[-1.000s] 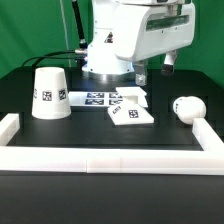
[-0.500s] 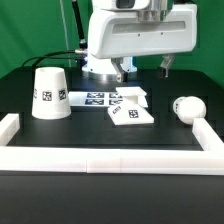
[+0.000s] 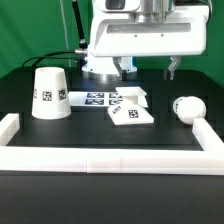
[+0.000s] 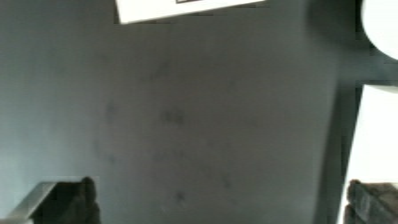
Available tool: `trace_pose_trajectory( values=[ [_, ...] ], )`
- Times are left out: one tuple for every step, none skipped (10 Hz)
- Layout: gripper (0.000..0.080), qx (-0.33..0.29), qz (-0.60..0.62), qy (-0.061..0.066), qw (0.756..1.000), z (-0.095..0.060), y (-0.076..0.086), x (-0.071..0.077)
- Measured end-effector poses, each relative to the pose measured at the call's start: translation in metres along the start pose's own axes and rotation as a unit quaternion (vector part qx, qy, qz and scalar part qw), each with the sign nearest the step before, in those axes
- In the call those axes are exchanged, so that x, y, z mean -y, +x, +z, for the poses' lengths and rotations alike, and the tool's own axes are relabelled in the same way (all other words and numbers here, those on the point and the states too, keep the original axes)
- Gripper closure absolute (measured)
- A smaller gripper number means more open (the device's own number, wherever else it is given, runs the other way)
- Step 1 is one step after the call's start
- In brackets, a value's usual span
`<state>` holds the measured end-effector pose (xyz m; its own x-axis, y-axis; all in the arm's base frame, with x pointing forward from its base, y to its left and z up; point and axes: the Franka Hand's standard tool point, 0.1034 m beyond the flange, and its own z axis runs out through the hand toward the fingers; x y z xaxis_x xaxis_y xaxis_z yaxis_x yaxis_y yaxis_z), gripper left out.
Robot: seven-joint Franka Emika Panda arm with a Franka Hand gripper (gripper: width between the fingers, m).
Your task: Assemble lamp
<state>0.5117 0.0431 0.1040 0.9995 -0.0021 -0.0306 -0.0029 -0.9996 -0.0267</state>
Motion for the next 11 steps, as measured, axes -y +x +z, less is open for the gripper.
trace_pose_trajectory(
  values=[
    [0.01,0.002,0.0,-0.001,1.0,0.005,-0.012,-0.004],
    [0.01,0.004,-0.001,-0.002,1.0,0.01,-0.021,-0.006],
    [0.01,-0.003,-0.02,-0.002,1.0,0.016,-0.028,-0.008],
    [0.01,-0.014,-0.058,-0.002,0.998,0.02,-0.034,-0.012],
    [0.01,-0.019,-0.066,-0.003,0.998,0.021,-0.038,-0.013],
    [0.01,-0.019,-0.066,-0.002,0.998,0.021,-0.037,-0.012],
    [0.01,-0.019,-0.066,-0.002,0.998,0.021,-0.037,-0.012],
    [0.01,-0.019,-0.067,-0.002,0.998,0.021,-0.037,-0.011],
    [0.01,-0.018,-0.067,-0.002,0.998,0.022,-0.038,-0.012],
    [0.01,-0.021,-0.084,0.0,0.996,0.024,-0.046,-0.014],
    [0.01,-0.019,-0.093,0.002,0.995,0.028,-0.059,-0.015]
  ],
)
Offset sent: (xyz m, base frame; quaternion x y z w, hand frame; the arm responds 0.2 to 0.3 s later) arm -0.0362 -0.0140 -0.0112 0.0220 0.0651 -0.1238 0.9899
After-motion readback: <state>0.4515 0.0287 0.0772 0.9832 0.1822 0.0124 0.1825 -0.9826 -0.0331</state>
